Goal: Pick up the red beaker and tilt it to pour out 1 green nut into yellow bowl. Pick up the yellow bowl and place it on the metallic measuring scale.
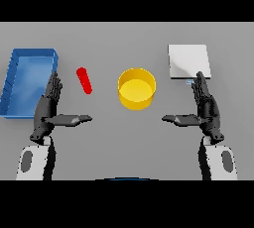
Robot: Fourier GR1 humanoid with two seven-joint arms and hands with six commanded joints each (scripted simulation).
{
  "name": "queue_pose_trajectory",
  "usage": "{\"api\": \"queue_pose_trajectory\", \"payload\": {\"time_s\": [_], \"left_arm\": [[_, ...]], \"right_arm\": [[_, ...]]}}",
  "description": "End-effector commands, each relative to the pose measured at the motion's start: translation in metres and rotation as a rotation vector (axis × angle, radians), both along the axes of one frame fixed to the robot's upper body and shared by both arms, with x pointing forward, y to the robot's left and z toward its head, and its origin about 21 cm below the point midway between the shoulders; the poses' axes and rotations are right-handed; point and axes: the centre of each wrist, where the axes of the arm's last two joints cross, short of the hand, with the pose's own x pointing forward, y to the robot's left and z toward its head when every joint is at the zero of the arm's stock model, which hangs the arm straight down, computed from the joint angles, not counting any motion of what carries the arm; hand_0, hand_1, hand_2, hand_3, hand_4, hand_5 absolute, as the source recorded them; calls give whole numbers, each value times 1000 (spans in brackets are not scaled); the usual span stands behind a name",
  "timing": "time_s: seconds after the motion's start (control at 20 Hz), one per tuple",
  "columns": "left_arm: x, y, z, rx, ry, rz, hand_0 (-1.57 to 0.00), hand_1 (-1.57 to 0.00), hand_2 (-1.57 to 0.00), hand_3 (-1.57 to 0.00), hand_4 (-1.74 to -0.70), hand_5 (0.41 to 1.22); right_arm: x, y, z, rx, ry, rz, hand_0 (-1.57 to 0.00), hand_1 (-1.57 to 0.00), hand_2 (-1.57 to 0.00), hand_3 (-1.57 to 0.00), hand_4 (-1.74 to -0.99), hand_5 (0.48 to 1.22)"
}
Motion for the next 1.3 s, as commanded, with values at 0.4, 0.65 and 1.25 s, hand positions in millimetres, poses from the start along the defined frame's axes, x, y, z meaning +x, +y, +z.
{"api": "queue_pose_trajectory", "payload": {"time_s": [0.4,0.65,1.25], "left_arm": [[-43,-9,13,156,-85,-80,1,1,1,1,-1144,660],[-47,-10,23,199,-8,-105,1,1,1,1,-1139,652],[32,-13,-5,227,69,-132,1,1,1,1,-1178,637]], "right_arm": [[-13,5,9,-295,-147,28,1,1,1,1,-1066,576],[-16,6,15,-319,-154,50,1,1,1,1,-1118,600],[-15,1,17,-241,-149,87,1,1,1,1,-1229,626]]}}
